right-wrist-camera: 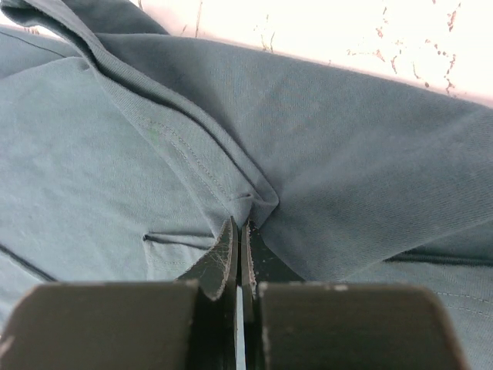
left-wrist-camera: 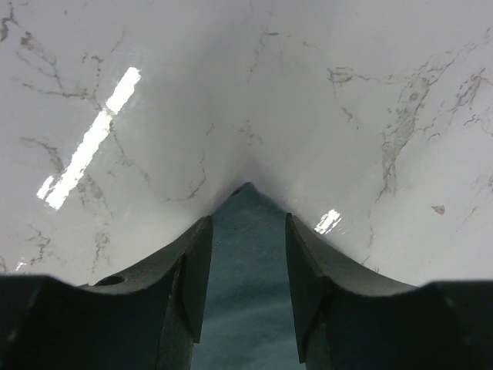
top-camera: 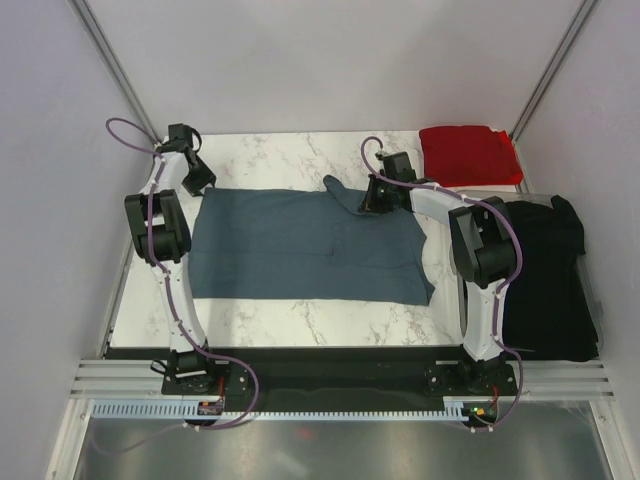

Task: Fold and stack the t-shirts
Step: Fold the tshirt

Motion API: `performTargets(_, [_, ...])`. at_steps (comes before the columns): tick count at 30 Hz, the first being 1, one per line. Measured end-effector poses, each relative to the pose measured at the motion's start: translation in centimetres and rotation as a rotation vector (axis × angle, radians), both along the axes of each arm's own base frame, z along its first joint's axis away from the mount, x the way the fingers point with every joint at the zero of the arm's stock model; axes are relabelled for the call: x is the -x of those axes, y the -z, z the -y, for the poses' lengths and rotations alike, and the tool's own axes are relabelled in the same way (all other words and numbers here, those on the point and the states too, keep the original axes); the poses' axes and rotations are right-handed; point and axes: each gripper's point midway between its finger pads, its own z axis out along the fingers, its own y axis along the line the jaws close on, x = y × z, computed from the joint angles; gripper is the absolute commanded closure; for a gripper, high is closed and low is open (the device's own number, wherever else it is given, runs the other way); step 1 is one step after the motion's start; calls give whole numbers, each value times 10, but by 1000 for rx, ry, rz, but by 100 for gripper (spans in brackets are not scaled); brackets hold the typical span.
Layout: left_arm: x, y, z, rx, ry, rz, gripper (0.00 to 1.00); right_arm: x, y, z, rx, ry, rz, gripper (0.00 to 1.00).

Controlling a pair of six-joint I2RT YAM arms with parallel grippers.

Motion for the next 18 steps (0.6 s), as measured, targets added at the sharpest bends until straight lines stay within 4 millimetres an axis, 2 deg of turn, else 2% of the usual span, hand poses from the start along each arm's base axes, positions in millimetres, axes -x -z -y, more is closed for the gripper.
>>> performTargets(4, [1, -1, -1, -5, -3, -10, 59, -1, 0, 0, -1, 0, 3, 100])
performTargets(6, [-2, 0, -1, -4, -2, -9, 59, -1, -1, 0, -2, 0, 5, 100])
performTargets(12, [-10, 5, 1, -1, 3, -6, 50, -1, -1, 0, -1, 0, 7, 100])
performTargets(16, [-18, 5, 3, -4, 10, 7, 50, -1, -1, 0, -2, -1, 7, 100])
performTargets(18, [-20, 5, 5, -3, 13, 11, 55, -1, -1, 0, -2, -1, 7, 100])
